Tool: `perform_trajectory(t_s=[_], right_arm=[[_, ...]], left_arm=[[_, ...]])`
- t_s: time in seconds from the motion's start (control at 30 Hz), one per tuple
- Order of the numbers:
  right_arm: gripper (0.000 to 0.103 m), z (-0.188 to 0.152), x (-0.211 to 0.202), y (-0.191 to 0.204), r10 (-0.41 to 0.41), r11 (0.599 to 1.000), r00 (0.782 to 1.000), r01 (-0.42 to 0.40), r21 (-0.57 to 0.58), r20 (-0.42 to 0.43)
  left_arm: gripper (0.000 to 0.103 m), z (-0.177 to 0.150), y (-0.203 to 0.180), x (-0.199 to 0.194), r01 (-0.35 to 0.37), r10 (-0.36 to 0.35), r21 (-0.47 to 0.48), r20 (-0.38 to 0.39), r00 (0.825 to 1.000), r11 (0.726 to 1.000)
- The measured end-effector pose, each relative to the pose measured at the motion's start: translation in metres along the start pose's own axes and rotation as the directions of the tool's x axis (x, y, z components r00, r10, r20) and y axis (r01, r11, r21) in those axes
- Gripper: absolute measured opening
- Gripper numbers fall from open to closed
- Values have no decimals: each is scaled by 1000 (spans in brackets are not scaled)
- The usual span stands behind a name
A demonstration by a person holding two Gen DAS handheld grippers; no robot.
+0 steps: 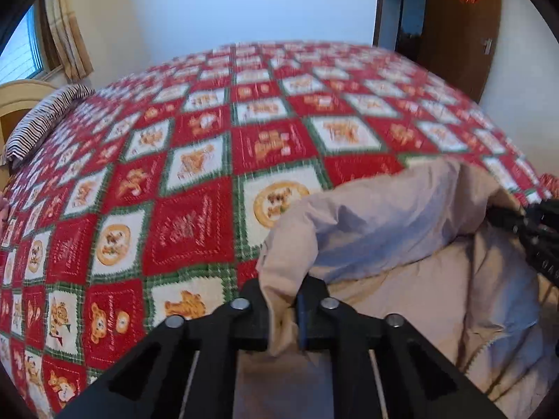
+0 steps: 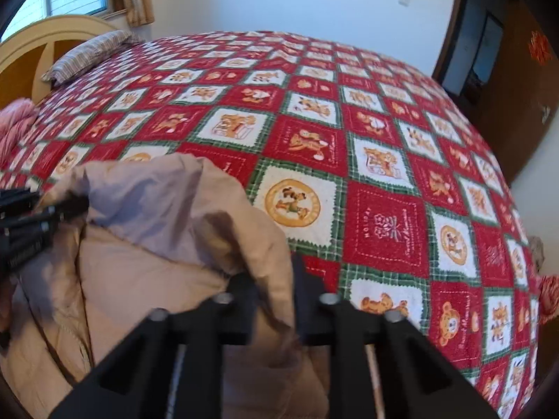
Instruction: Fold large clothes
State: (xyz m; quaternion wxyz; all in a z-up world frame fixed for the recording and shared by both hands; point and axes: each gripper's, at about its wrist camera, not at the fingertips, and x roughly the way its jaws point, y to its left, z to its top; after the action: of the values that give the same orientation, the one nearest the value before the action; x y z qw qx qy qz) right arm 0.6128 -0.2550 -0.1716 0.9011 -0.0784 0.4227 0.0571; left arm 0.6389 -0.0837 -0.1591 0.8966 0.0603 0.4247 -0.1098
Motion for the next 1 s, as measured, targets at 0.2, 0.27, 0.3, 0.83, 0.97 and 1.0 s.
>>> perform_trajectory(t_s=[0.2, 0.27, 0.3, 0.83, 0.97, 1.0], right_arm=[[8, -19, -40, -3, -1, 999, 998, 4, -40, 70], [8, -28, -49, -4, 4, 999, 997, 0, -47, 83], [8, -35, -53, -4, 2, 998, 996, 3, -55, 86], [14, -73, -29, 5, -121, 985, 993, 122, -123, 19], [59, -77, -39, -6, -144, 986, 989, 146, -83, 24], [59, -79, -44, -11, -127, 989, 992, 128, -69, 24]], left_arm=[[4, -18, 13, -39, 71, -70, -23, 51, 996, 997], [4, -32, 15, -48, 82, -80, -28, 60, 995, 996], [4, -38, 14, -49, 79, -78, -25, 55, 995, 997], [5, -70, -4, -61, -11, 11, 31, 13, 1000, 999], [10, -70, -2, -94, -39, 37, 33, 62, 997, 999], [13, -70, 0, -100, -50, 48, 36, 63, 997, 998]])
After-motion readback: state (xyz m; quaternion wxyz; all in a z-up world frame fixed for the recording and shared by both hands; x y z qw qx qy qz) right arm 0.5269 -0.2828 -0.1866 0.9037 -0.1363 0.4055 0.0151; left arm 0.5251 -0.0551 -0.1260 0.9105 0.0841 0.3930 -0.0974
